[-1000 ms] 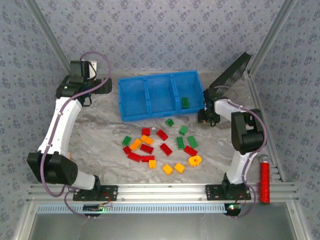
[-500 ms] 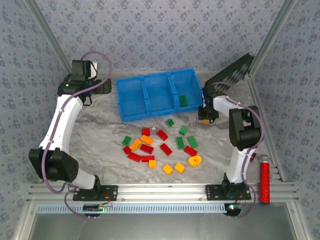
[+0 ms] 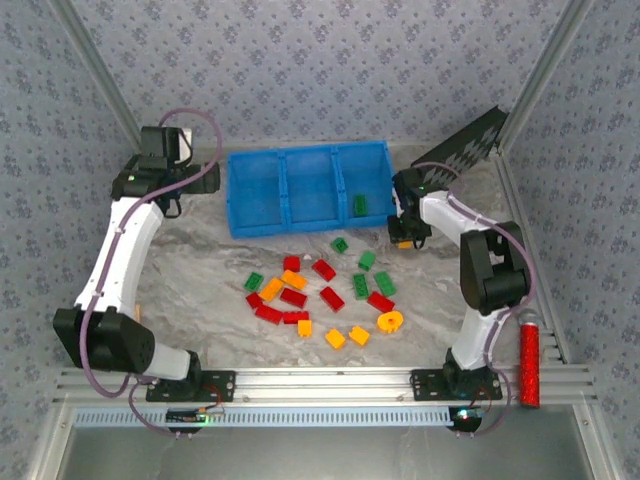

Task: Sort the legos into containers by color
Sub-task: Pick up the lego from the middle-right of the table, then place the lego in the container.

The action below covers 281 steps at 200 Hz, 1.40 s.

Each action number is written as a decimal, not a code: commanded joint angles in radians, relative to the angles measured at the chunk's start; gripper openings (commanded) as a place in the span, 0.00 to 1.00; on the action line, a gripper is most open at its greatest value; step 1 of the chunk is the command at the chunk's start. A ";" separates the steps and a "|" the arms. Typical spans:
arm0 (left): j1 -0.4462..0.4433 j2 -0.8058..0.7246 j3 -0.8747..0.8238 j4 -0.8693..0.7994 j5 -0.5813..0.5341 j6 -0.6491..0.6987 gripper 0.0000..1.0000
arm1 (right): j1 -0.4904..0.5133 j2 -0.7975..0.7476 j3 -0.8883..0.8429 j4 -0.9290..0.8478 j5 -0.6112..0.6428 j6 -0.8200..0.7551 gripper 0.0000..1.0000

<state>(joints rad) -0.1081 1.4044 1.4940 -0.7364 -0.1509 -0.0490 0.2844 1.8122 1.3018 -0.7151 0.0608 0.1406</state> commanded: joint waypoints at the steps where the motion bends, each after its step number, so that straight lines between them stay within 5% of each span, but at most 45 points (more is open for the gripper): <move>1: -0.001 -0.059 -0.019 0.014 -0.021 0.022 0.99 | 0.062 -0.071 0.101 -0.103 0.026 -0.001 0.29; 59: 0.031 -0.169 -0.072 0.013 0.009 -0.014 0.99 | 0.202 0.007 0.378 -0.136 0.071 0.022 0.28; 145: 0.075 -0.430 -0.347 0.151 0.055 -0.081 0.99 | 0.363 0.454 0.932 -0.152 0.087 -0.052 0.28; 217: 0.064 -0.370 -0.420 -0.073 0.115 -0.205 0.99 | 0.368 0.589 0.949 -0.152 0.051 -0.039 0.31; 281: -0.119 -0.357 -0.587 -0.114 0.162 -0.499 0.99 | 0.367 0.602 0.932 -0.145 0.015 -0.038 0.42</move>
<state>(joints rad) -0.1410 1.0367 0.9340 -0.8299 -0.0277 -0.4042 0.6544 2.4012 2.2402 -0.8494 0.0994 0.1074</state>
